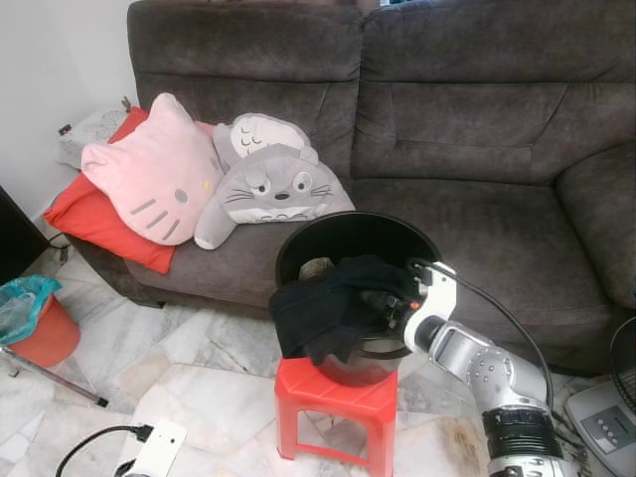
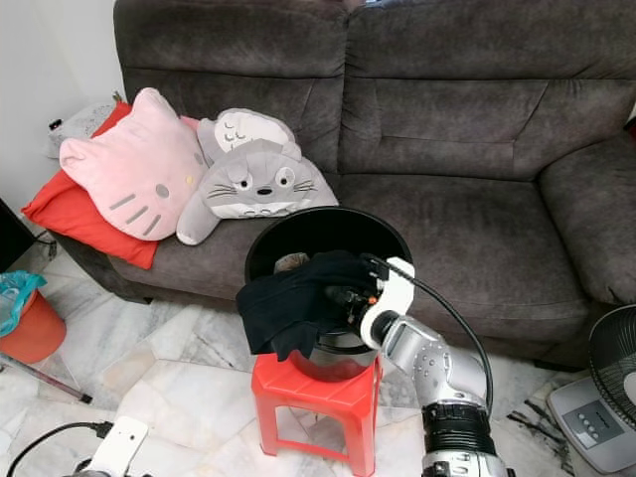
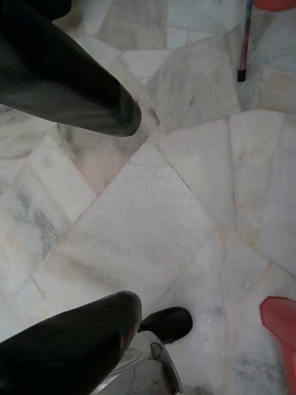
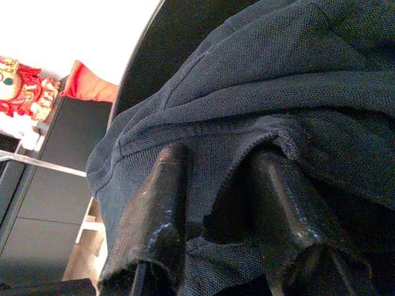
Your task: Hang hanger
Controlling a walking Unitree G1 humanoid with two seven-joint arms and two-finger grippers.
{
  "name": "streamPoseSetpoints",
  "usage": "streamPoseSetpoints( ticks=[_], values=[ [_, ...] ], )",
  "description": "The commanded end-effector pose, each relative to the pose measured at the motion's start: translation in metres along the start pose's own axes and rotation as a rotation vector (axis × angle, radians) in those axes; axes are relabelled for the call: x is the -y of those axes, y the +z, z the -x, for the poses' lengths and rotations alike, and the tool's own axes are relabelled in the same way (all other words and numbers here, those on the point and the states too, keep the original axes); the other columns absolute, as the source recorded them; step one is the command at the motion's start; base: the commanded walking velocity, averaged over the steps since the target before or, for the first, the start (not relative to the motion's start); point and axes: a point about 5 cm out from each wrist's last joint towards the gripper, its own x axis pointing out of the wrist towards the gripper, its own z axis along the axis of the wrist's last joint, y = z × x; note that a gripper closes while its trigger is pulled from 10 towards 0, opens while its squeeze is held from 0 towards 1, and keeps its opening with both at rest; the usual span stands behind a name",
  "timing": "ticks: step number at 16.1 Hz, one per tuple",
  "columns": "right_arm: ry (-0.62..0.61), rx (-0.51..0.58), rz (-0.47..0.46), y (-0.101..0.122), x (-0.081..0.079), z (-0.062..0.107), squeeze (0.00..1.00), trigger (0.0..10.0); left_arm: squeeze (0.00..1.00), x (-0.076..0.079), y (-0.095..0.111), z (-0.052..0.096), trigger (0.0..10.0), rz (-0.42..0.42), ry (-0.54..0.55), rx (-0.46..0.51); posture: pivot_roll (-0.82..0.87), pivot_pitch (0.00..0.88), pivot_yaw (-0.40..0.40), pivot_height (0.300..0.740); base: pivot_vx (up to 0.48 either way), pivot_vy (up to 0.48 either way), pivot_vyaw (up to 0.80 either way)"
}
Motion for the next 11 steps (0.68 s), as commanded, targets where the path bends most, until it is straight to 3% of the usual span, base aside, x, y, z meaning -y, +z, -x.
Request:
streamPoseSetpoints(
  ticks=[1, 8, 11],
  values=[
    [0.018, 0.005, 0.002, 0.004, -0.005, -0.003, 0.0, 0.0, 0.0, -0.006, -0.001, 0.001, 10.0, -0.014, 0.01, -0.013, -0.1, 0.0, 0.088, 0.74, 0.0, 0.0, 0.0],
    [0.028, 0.014, 0.0, 0.005, -0.008, -0.003, 0.0, 0.0, 0.0, -0.006, 0.0, 0.0, 10.0, -0.009, 0.01, -0.012, -0.1, 0.0, 0.086, 0.74, 0.0, 0.0, 0.0],
    [0.045, 0.077, 0.011, 0.017, -0.015, -0.001, 0.0, 0.0, 0.0, -0.006, 0.0, 0.0, 10.0, -0.007, 0.012, -0.011, -0.1, 0.0, 0.088, 0.74, 0.0, 0.0, 0.0]
  ],
)
